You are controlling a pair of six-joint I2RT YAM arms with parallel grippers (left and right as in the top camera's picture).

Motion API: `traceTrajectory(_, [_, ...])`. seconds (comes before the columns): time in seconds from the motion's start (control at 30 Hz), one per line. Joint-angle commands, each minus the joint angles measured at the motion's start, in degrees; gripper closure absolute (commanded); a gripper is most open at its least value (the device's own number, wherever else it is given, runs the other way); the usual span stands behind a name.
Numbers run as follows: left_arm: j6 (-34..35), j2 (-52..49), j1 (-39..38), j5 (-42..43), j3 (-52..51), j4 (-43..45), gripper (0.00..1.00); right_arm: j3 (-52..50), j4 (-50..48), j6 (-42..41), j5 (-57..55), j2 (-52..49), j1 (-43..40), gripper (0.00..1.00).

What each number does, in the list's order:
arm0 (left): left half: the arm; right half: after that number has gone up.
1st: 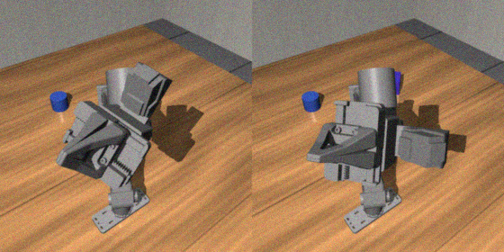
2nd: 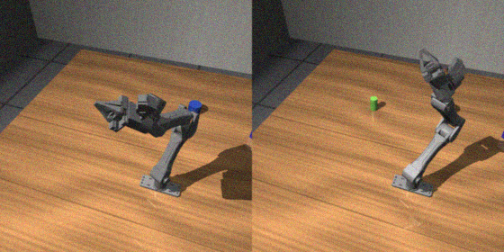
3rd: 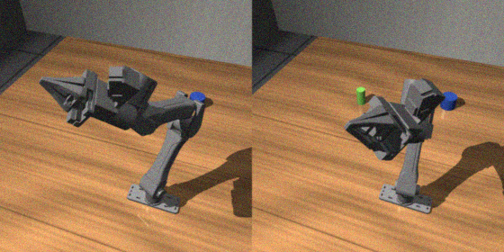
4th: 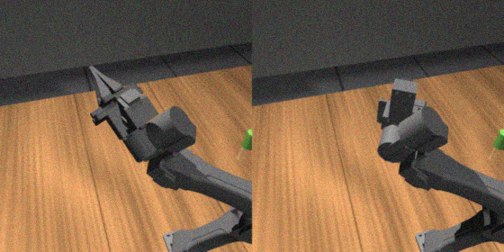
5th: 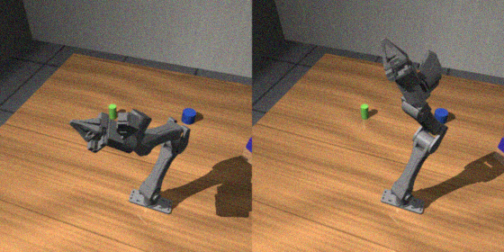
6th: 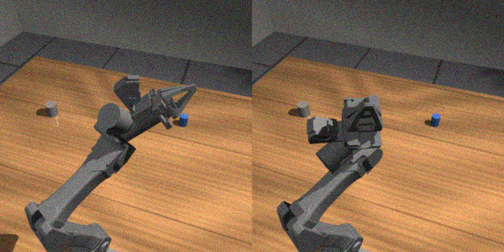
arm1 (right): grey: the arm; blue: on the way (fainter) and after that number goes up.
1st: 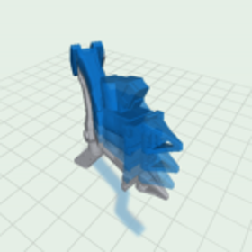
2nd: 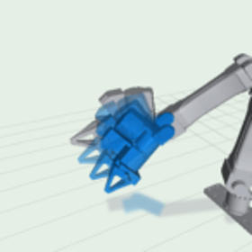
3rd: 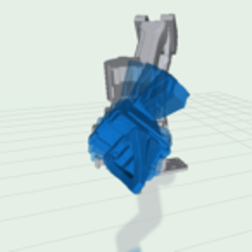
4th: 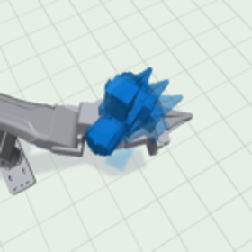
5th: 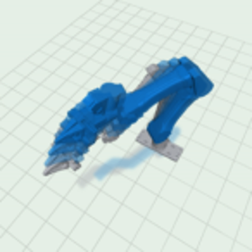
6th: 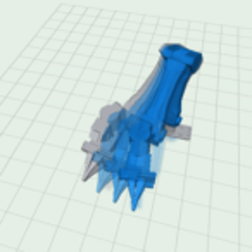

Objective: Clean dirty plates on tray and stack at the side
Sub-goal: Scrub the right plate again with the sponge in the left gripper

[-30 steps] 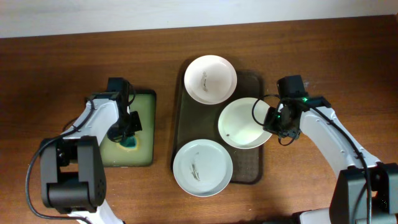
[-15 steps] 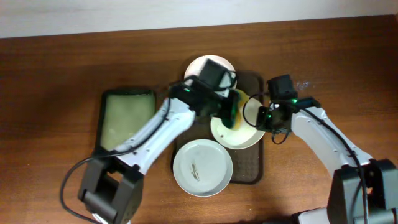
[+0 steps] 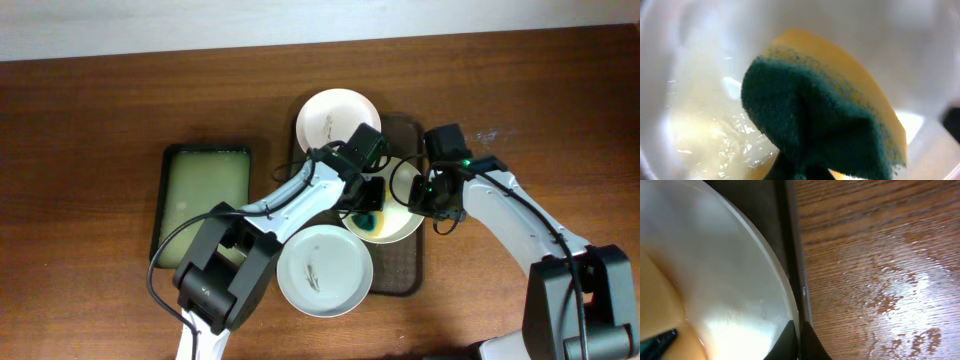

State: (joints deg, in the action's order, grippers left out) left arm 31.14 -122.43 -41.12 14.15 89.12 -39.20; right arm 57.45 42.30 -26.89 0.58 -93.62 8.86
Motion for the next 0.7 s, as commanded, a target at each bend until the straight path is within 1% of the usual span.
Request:
traceTrajectory(0.0, [0.1, -3.2, 3.2, -16.4, 1.4, -5.9, 1.0, -0.2, 0.3, -0.6, -1.7, -0.2, 0.2, 0.96])
traceTrajectory(0.03, [0.0, -3.2, 3.5, -21.1, 2.6, -7.5, 1.0, -0.2, 0.3, -0.6, -1.7, -0.2, 0.2, 0.96])
traceTrajectory(0.07, [-3.2, -3.2, 3.5, -25.8, 5.1, -8.6, 1.0, -0.2, 0.4, -0.6, -1.7, -0.2, 0.2, 0.96])
traceTrajectory(0.1, [-7.5, -3.2, 3.1, -27.1, 8.7, -8.3, 1.0, -0.2, 0.3, -0.6, -1.7, -0.2, 0.1, 0.96])
traceTrajectory(0.13, [-7.5, -3.2, 2.8, -25.5, 8.9, -7.6, 1.0, -0.2, 0.4, -0.6, -1.7, -0.2, 0.1, 0.96])
traceTrajectory(0.17, [-7.5, -3.3, 2.5, -20.2, 8.8, -6.6, 1.0, -0.2, 0.4, -0.6, -1.7, -0.2, 0.1, 0.96])
traceTrajectory(0.23, [-7.4, -5.1, 1.7, 0.3, 8.6, -4.1, 1.0, -0.2, 0.3, -0.6, -1.7, -0.2, 0.1, 0.96])
traceTrajectory(0.3, [-6.7, -8.7, -1.2, 16.6, 8.6, 0.2, 1.0, -0.2, 0.3, -0.6, -1.7, -0.2, 0.1, 0.96])
traceTrajectory(0.33, [-6.8, -9.6, -2.7, 21.9, 8.6, 2.0, 1.0, -0.2, 0.3, -0.6, -1.7, -0.2, 0.1, 0.96])
traceTrajectory(0.43, [-8.6, -9.6, -3.3, 25.8, 10.7, 1.9, 1.0, -0.2, 0.3, -0.6, -1.7, -0.2, 0.1, 0.96])
traceTrajectory(0.5, [-9.4, -9.6, -3.4, 26.0, 11.8, 1.4, 1.0, -0.2, 0.3, -0.6, -1.7, -0.2, 0.1, 0.96])
traceTrajectory(0.57, [-11.6, -9.6, -3.4, 25.8, 11.8, 0.1, 1.0, -0.2, 0.3, -0.6, -1.7, -0.2, 0.1, 0.96])
traceTrajectory(0.6, [-11.8, -9.6, -3.3, 22.5, 11.8, -1.3, 1.0, -0.2, 0.3, -0.6, -1.7, -0.2, 0.1, 0.96])
traceTrajectory(0.63, [-11.7, -9.6, -2.8, 11.6, 11.8, -4.6, 1.0, -0.2, 0.3, -0.6, -1.7, -0.2, 0.1, 0.96])
traceTrajectory(0.67, [-11.0, -9.6, -1.9, 3.7, 11.8, -6.9, 1.0, -0.2, 0.4, -0.6, -1.7, -0.2, 0.1, 0.96])
